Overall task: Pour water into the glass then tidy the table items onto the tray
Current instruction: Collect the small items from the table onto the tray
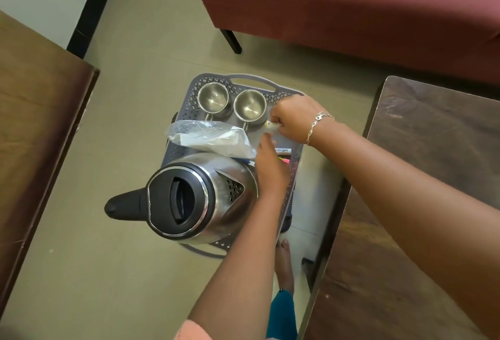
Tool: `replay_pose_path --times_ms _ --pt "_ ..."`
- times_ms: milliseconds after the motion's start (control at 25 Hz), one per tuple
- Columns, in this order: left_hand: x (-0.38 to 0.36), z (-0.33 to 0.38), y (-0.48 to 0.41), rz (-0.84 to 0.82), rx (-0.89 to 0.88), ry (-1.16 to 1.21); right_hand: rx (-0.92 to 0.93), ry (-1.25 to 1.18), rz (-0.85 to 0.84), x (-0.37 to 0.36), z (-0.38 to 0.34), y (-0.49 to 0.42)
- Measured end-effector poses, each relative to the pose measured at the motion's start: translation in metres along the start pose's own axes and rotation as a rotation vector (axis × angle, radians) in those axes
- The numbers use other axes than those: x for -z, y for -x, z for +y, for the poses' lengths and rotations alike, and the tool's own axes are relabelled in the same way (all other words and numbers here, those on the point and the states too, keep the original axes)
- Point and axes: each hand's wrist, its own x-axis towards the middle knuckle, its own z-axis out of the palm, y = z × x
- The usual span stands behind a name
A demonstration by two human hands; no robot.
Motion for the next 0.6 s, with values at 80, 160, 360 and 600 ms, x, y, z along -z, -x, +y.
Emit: replay_pose_path --times_ms 80,160,360,600 --pt "0.001 0.001 0.005 0.028 0.035 0.093 -0.015 0.057 -0.086 -0.010 -0.006 -0.008" --pt "0.000 -0.002 0.007 0.010 0.065 0.100 -0.039 0.058 -0.134 -0.016 -0.009 -0.012" --pt "-0.006 -0.012 -0.002 -0.101 0.121 0.039 -0.072 0.087 -0.192 -0.030 -0.010 -0.017" --pt "-0.005 -0.011 -0.001 -0.119 0.107 0.016 -0.073 0.134 -0.168 -0.034 -0.007 -0.010"
